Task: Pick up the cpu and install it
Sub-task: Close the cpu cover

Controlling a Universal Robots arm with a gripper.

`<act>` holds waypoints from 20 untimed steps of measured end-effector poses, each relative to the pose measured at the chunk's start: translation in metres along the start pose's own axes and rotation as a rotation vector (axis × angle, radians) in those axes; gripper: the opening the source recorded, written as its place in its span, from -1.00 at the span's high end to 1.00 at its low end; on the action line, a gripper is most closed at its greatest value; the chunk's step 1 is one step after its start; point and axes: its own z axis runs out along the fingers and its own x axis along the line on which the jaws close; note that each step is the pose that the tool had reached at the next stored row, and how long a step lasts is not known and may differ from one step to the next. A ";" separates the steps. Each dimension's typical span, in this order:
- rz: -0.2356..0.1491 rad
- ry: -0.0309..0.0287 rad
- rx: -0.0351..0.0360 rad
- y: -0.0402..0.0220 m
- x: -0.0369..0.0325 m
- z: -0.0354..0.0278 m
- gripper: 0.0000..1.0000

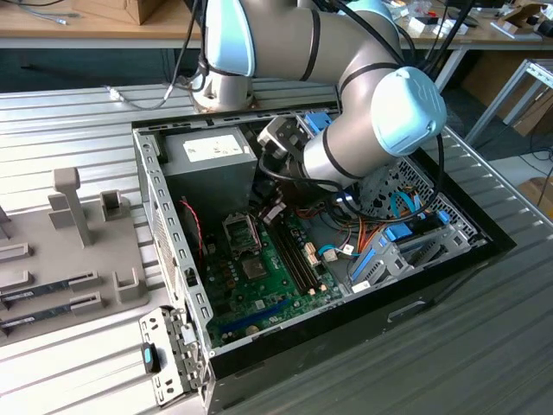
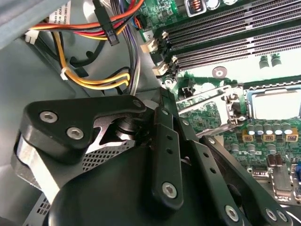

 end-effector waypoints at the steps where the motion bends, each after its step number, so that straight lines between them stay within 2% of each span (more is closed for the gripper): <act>1: 0.000 -0.0001 -0.0004 -0.0003 0.0000 0.0008 0.79; 5: 0.000 0.0000 -0.0018 -0.0017 -0.0001 0.0036 0.79; 10: 0.000 -0.0009 -0.0030 -0.0019 -0.0002 0.0043 0.79; 20: -0.005 -0.0124 -0.0191 -0.0001 0.0034 0.0050 0.79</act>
